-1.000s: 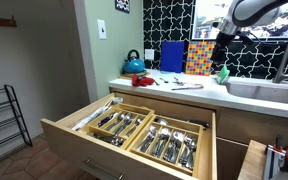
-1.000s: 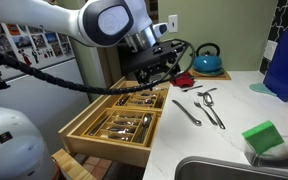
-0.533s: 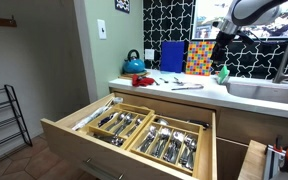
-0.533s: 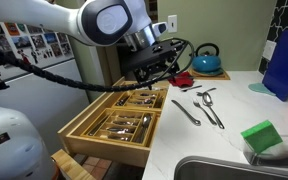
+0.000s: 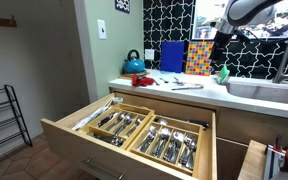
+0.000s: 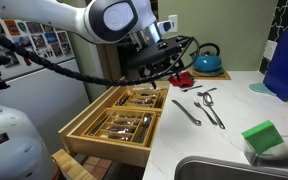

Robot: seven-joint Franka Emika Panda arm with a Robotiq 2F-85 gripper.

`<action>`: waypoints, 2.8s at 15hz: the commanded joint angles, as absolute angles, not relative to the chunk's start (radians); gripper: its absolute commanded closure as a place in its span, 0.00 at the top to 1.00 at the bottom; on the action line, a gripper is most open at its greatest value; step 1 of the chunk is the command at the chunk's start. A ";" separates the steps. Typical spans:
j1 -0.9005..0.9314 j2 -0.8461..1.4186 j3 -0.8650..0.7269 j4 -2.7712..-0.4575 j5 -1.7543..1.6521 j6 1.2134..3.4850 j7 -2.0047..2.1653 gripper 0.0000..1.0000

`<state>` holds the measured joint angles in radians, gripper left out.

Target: Put the fork in the drawer

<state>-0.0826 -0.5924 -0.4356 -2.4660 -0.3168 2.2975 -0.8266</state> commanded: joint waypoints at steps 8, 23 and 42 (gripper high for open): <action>-0.102 -0.127 -0.444 -2.164 -0.076 2.336 -1.091 1.00; -0.315 0.242 -0.260 -1.907 0.146 2.351 -1.409 1.00; -0.394 0.385 -0.168 -1.781 0.112 2.283 -1.488 0.16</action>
